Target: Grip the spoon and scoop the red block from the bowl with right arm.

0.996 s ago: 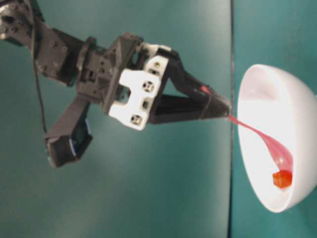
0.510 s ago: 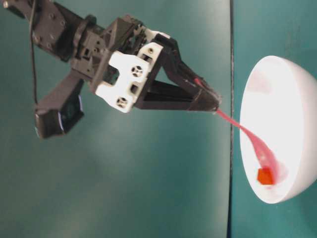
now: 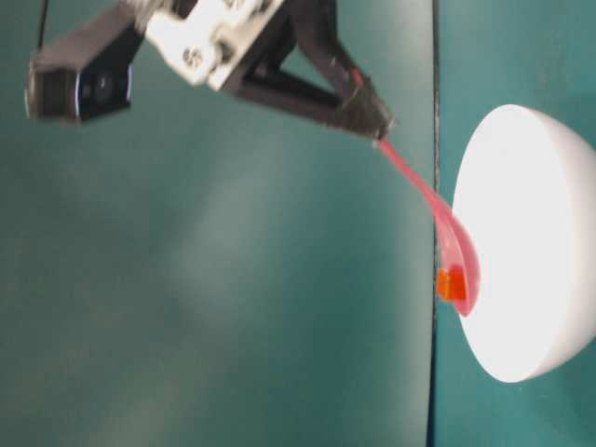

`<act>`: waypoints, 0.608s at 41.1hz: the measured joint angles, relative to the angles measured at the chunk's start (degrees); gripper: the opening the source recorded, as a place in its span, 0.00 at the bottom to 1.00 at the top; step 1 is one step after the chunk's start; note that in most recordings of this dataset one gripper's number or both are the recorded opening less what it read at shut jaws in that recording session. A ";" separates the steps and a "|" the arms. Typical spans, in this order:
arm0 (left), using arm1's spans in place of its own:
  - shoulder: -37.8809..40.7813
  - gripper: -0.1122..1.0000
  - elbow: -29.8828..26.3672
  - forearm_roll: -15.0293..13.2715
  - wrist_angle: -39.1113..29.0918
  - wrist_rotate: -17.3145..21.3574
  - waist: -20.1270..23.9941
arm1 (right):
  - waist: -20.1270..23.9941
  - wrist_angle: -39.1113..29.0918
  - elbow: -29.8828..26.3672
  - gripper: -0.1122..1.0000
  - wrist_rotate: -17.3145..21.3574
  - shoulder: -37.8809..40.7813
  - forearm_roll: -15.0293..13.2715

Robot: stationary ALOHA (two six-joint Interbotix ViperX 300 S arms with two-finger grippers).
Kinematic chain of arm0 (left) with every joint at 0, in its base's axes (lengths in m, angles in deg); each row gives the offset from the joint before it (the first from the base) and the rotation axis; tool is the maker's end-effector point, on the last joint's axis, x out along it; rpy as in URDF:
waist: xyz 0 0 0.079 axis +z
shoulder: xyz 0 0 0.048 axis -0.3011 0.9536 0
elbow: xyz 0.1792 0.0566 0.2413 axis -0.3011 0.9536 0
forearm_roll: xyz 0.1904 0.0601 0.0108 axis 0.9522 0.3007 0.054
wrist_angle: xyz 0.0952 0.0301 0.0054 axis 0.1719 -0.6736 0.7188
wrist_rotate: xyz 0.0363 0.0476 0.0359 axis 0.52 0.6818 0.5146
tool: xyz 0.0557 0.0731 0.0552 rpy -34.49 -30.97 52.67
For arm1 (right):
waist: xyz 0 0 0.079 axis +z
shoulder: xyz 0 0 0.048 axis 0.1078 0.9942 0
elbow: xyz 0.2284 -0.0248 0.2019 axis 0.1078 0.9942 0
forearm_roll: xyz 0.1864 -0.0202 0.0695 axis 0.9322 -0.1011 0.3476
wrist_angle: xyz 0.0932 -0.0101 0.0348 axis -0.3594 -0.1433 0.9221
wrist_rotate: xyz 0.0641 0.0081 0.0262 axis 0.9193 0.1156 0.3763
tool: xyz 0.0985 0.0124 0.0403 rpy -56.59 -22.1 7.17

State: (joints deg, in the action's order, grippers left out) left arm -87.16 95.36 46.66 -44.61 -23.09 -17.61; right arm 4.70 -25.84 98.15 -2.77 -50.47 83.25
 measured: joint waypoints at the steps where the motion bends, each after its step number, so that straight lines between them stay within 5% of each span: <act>1: 0.00 0.10 0.00 0.00 0.00 -0.09 0.00 | 0.26 0.79 0.70 0.32 0.09 -0.53 0.00; 25: -0.35 0.10 0.00 0.09 0.44 -0.26 0.00 | 0.44 -6.24 -1.41 0.32 -0.70 -13.80 -2.46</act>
State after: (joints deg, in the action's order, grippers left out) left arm -87.51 95.36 46.75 -44.17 -23.35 -17.61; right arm 5.13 -32.08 96.74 -3.47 -64.27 80.79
